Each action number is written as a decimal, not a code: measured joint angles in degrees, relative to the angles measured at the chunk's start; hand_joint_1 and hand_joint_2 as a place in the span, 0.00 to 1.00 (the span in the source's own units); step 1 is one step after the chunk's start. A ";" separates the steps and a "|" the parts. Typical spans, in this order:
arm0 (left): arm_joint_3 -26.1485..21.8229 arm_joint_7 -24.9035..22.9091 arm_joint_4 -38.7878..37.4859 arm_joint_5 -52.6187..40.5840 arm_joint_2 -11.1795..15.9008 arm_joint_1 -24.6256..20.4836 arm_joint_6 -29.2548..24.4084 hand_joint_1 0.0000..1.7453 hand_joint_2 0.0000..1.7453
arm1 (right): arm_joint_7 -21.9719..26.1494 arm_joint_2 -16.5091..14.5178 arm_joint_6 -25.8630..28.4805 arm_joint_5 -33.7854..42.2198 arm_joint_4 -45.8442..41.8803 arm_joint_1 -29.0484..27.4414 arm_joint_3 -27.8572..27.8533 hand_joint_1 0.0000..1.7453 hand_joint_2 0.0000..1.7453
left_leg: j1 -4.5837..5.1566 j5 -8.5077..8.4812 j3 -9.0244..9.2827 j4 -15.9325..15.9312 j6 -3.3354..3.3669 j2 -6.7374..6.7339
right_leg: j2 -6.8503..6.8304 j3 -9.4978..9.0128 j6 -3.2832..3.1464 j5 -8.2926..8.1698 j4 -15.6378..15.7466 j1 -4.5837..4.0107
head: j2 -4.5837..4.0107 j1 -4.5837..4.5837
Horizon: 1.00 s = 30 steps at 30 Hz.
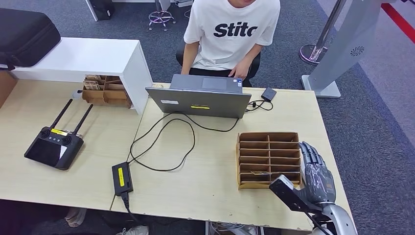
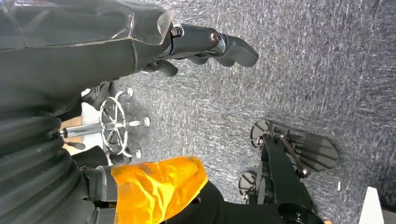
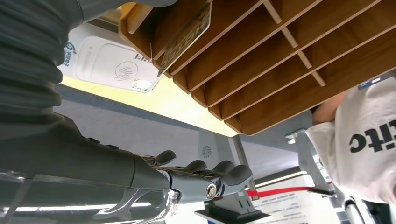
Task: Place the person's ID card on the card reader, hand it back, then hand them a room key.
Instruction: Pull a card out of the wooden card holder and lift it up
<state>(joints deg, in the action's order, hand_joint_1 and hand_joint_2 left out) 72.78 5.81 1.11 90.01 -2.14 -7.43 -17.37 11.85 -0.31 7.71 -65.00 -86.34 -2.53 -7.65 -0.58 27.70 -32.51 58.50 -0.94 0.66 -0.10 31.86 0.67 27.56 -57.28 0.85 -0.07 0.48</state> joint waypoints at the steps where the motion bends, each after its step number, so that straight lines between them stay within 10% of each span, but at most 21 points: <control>1: 0.00 0.04 0.00 0.00 0.04 0.00 0.00 0.00 1.00 | -0.03 0.00 0.06 -0.10 0.22 0.09 -0.14 0.00 1.00 | 0.00 0.00 0.00 0.00 0.00 0.00 | 0.00 0.00 0.00 0.00 0.00 0.00 | 0.00 0.00; 30: 0.00 1.44 0.00 0.01 0.55 0.01 0.69 0.00 1.00 | 0.24 0.00 0.48 -2.72 3.43 0.07 -0.93 0.07 1.00 | 0.00 0.00 -0.01 0.00 0.00 0.00 | 0.00 0.01 0.00 0.00 0.00 0.00 | 0.00 0.00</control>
<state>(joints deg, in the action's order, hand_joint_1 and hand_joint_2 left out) 72.78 7.25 1.11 90.01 -1.60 -7.42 -16.68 12.09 -0.31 8.19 -67.72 -82.90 -2.46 -8.58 -0.58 27.70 -32.52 58.50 -0.94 0.66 -0.10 31.86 0.67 27.56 -57.28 0.86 -0.07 0.48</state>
